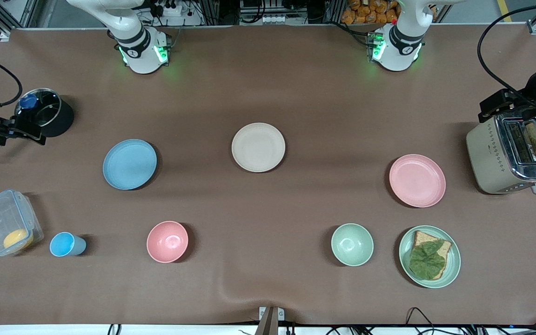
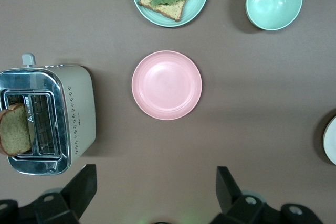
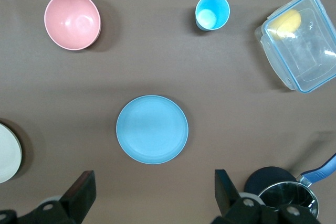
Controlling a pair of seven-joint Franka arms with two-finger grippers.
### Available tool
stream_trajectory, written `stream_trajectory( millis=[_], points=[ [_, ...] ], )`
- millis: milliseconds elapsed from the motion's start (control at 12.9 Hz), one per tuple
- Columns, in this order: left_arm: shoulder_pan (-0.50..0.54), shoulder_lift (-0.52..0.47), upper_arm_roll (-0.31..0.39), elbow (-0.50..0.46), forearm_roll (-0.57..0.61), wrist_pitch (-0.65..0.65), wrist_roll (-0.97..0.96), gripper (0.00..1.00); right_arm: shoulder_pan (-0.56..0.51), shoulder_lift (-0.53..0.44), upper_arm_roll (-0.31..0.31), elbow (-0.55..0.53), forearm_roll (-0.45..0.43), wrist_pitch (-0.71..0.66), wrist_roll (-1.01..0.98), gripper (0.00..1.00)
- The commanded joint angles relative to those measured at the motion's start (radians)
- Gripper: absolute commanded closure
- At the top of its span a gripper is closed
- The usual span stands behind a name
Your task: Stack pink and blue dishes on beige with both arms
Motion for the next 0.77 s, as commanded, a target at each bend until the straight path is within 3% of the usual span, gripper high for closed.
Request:
stream_trajectory(
  millis=[0, 310, 464, 696],
  points=[
    [0.009, 0.009, 0.000, 0.024, -0.019, -0.014, 0.026, 0.00, 0.002, -0.021, -0.002, -0.018, 0.012, -0.003, 0.014, 0.00],
    [0.010, 0.021, 0.000, 0.024, -0.016, -0.014, 0.031, 0.00, 0.001, -0.023, -0.002, -0.017, 0.012, -0.003, 0.014, 0.00],
    [0.045, 0.084, 0.000, 0.006, -0.008, -0.008, 0.040, 0.00, 0.001, -0.021, -0.002, -0.017, 0.011, -0.003, 0.014, 0.00],
    [0.069, 0.104, 0.000, -0.147, -0.005, 0.137, 0.043, 0.00, -0.007, -0.014, -0.002, -0.018, 0.012, -0.002, 0.000, 0.00]
  ],
)
